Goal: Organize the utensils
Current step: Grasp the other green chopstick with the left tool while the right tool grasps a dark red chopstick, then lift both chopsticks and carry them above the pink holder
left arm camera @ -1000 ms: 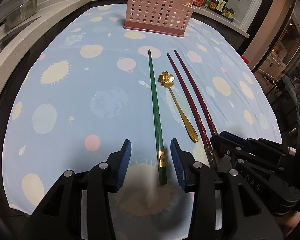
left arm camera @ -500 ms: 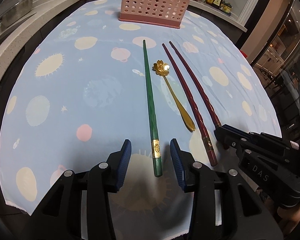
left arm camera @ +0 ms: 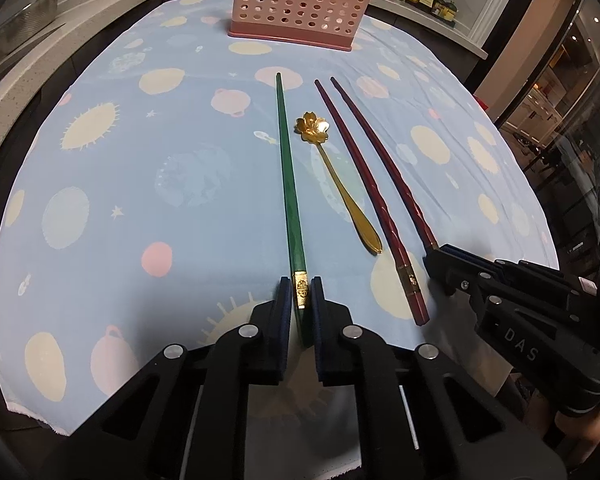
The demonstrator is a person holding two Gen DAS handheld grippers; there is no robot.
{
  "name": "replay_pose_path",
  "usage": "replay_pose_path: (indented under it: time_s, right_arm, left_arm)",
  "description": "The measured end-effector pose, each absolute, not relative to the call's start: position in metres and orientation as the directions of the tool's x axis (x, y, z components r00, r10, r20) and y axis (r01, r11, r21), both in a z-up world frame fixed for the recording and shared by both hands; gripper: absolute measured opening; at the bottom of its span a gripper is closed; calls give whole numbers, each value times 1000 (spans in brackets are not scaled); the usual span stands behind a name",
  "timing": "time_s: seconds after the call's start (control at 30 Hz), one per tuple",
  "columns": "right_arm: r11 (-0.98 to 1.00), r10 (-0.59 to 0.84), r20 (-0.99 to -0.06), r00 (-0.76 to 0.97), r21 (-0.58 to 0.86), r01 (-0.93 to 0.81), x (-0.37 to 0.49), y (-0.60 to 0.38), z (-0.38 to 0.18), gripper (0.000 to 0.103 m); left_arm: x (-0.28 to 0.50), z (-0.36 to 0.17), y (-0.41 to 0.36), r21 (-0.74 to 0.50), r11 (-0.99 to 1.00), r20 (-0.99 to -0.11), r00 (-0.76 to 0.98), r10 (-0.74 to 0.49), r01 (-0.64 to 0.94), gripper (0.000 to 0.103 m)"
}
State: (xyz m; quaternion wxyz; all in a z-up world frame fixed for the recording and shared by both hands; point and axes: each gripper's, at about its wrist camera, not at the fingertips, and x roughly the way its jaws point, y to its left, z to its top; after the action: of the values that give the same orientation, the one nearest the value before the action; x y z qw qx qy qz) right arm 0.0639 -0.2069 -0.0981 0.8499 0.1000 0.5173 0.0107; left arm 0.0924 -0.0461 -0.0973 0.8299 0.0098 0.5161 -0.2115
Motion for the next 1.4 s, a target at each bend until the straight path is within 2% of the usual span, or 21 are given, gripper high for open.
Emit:
replay_pose_path:
  time_s: [0.33, 0.7, 1.0, 1.4]
  right_arm:
    - [978, 123, -871, 475, 187, 88, 58, -207, -94, 7]
    - [977, 112, -829, 548, 193, 91, 53, -213, -64, 7]
    - [968, 109, -751, 652, 230, 104, 58, -229, -13, 7]
    - [952, 93, -617, 782, 285, 112, 90, -259, 58, 7]
  left_arm:
    - [92, -92, -42, -197, 917, -854, 398, -334, 347, 7]
    - [96, -71, -37, -198, 922, -830, 443, -339, 333, 7]
    - [114, -30, -24, -210, 930, -780, 521, -346, 302, 7]
    - [155, 47, -20, -225, 928, -655, 659, -370, 298, 7]
